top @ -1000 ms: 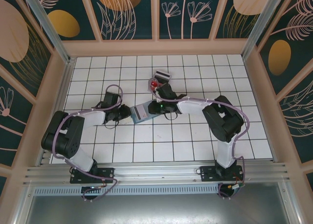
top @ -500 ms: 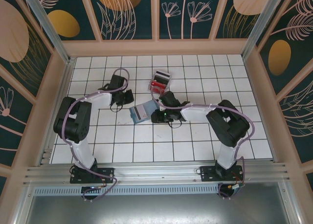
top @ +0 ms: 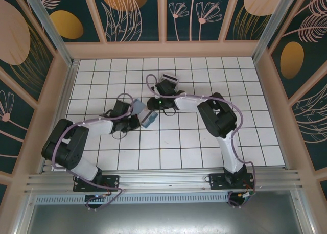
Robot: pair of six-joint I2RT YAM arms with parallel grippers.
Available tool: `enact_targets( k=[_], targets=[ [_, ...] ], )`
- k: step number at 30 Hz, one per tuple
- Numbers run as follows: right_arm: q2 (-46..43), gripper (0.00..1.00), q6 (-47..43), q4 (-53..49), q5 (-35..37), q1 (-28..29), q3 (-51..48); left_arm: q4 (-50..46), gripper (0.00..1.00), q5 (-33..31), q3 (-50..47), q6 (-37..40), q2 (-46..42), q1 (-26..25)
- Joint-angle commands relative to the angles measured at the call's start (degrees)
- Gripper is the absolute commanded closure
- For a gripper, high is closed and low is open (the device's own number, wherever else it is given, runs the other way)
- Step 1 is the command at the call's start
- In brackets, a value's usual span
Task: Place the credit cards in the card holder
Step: Rotate the card holder at the center of the table.
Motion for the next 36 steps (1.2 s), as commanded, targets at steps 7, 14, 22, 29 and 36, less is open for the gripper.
enact_targets(
  k=[7,14,22,29,36],
  targets=[
    [-5.1,0.71,-6.2,-7.4,-0.8,-3.0,1.0,-7.5,0.89,0.8,3.0,-5.3,-6.5,-5.0],
    [-11.6,0.69,-5.4,-7.2,-5.2,-2.6,-3.2,-21.2,0.9,-12.2,14.2,5.0,-8.3,1.5],
    [-7.3,0.69,0.2,0.2,-13.0,1.0,-5.1,-13.1,0.96,-3.4,16.9,7.0,0.5,6.0],
    [-2.8,0.69,0.7,0.5,-12.1,1.3,-5.5,-9.8,0.97,-1.5,18.0,8.5,8.5,6.1],
    [-2.1,0.69,-0.4,-0.6,-9.6,0.7,-8.3,-14.3,1.0,-10.9,15.6,11.3,9.7,7.5]
  ],
)
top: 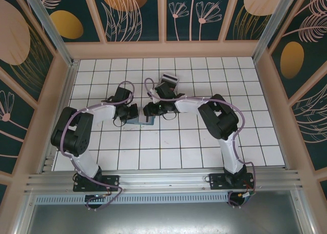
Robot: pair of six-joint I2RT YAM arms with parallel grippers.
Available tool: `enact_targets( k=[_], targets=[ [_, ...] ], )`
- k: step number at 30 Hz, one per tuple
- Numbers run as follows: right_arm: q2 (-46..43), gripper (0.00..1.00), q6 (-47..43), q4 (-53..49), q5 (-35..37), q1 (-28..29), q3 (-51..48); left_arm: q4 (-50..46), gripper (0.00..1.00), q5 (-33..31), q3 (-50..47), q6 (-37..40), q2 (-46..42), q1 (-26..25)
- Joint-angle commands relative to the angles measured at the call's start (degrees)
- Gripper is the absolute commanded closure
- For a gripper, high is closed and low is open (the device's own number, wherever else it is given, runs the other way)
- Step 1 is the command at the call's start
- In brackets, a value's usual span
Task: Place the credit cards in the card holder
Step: Rotate the card holder at the center of the table.
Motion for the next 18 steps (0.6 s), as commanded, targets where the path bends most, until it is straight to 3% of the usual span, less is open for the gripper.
enact_targets(
  k=[1,10,15,17,18],
  targets=[
    [1.4,0.69,-0.4,-2.5,2.7,-0.5,-2.3,-3.2,1.0,-6.5,-1.6,2.6,-1.0,1.4],
    [0.2,0.69,-1.6,-4.7,4.5,-1.4,-2.1,-3.7,1.0,-6.0,-5.9,1.5,-4.1,2.6],
    [-3.7,0.67,-3.5,-7.0,2.1,-2.9,2.0,-4.6,0.99,-4.5,-1.7,1.1,-6.5,2.6],
    [-5.7,0.63,-5.4,-9.8,2.9,-4.1,5.6,-5.2,0.94,-3.4,2.3,1.2,-7.3,2.6],
    [-6.5,0.62,-6.1,-10.6,3.6,-4.7,6.9,-5.3,0.86,-2.9,4.0,1.3,-7.4,2.6]
  ],
)
